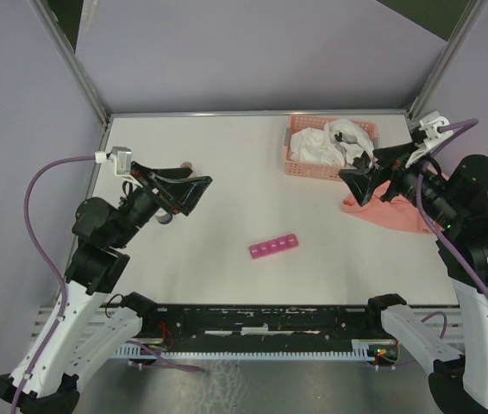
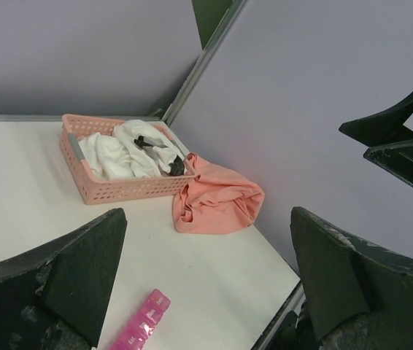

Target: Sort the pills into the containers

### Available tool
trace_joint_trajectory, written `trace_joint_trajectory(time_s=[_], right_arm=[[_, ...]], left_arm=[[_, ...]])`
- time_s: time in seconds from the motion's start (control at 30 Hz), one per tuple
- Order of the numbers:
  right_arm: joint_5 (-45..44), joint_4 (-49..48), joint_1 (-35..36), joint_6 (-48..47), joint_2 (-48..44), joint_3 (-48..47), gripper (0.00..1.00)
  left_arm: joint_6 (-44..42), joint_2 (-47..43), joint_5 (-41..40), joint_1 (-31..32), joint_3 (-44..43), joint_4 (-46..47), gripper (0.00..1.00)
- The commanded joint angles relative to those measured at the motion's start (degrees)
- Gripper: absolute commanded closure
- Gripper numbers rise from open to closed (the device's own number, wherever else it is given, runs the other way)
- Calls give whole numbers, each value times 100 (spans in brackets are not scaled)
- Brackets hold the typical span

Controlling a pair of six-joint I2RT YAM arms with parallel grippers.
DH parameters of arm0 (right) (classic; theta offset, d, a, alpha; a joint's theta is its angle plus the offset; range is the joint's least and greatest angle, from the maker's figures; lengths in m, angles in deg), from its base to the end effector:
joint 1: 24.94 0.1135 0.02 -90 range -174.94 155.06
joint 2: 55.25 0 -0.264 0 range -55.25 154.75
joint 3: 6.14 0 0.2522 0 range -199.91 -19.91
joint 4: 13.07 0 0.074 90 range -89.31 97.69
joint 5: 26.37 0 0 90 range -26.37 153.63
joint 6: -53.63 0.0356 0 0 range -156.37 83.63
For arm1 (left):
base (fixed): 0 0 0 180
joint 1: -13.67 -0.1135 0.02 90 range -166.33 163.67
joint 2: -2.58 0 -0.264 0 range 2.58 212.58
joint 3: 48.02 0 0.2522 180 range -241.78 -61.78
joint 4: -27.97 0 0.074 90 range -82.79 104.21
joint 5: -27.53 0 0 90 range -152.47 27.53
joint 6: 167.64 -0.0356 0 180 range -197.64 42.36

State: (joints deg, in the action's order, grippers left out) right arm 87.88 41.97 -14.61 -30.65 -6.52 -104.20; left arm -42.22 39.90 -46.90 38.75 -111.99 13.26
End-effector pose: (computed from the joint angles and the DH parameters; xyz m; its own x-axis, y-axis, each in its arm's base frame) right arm 0.1116 0.0352 0.4926 -0.1538 0.0643 -0.9860 -0.5530 0.8214 0.1398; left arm 0.1240 -0.0686 0.4091 -0.2218 -0.5126 -0.8295 0.6352 0.5695 -0.5218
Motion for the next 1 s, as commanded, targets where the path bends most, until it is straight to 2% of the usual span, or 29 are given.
trace_joint_trajectory(time_s=[0.0,0.97], right_arm=[[-256,-113,-29,-42,-136,-73,1],[-722,-367,-31,-163,-194,182,1]], left_arm=[[-336,-236,44,-22,-23,93,1],[-975,-245,-186,-23,-210,-237,1]])
